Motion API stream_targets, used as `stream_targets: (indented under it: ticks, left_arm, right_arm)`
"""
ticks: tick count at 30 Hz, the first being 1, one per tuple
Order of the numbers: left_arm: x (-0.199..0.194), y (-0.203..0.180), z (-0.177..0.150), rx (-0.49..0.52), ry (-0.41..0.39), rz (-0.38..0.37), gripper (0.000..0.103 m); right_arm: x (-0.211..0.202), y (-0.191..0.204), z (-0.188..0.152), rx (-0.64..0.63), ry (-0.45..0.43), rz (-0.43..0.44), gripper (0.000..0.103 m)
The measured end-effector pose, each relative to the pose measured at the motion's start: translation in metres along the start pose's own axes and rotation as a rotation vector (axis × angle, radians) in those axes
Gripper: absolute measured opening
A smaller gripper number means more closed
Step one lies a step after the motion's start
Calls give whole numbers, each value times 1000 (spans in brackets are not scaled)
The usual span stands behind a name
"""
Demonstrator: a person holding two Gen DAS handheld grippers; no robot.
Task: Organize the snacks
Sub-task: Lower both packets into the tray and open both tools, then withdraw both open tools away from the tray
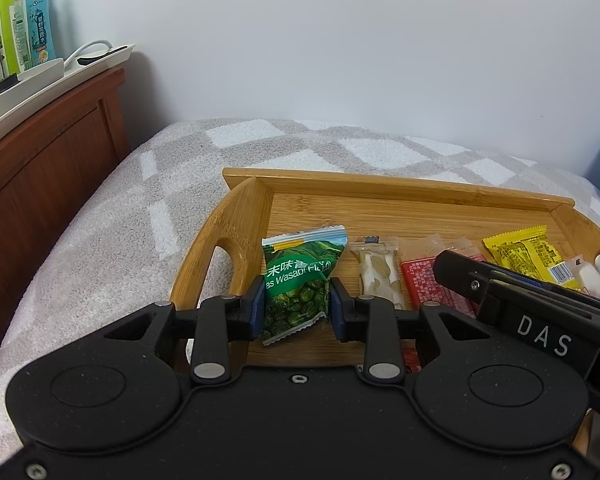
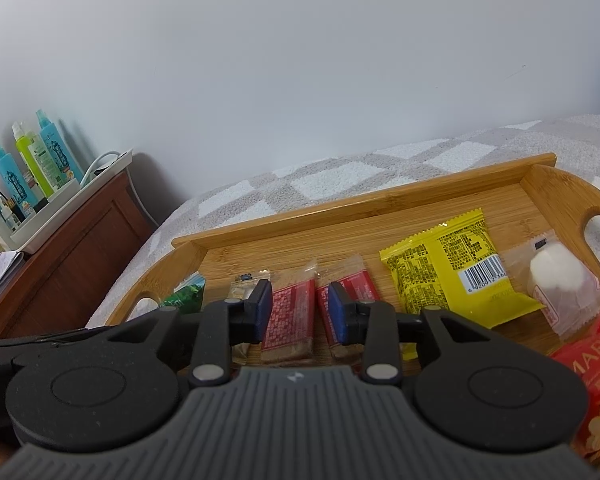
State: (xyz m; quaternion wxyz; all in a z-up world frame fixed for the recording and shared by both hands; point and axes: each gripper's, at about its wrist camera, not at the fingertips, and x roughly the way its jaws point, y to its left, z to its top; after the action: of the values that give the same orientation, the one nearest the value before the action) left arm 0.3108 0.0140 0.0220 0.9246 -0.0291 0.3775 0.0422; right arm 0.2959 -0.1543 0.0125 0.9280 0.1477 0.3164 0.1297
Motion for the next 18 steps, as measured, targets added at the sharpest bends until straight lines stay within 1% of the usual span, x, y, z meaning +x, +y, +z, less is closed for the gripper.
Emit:
stream_targets:
  ticks: [6, 13, 18]
  left_arm:
    - [0, 0, 0, 2, 0, 1, 34]
    - [-2, -2, -1, 15, 1, -1, 35]
    - [-7, -2, -1, 21, 1, -5, 42]
  right_arm:
    - [0, -1, 0, 4, 0, 4, 40]
    - [-2, -3, 1, 8, -3, 13, 40]
    - [-6, -4, 2, 17, -13, 25, 40]
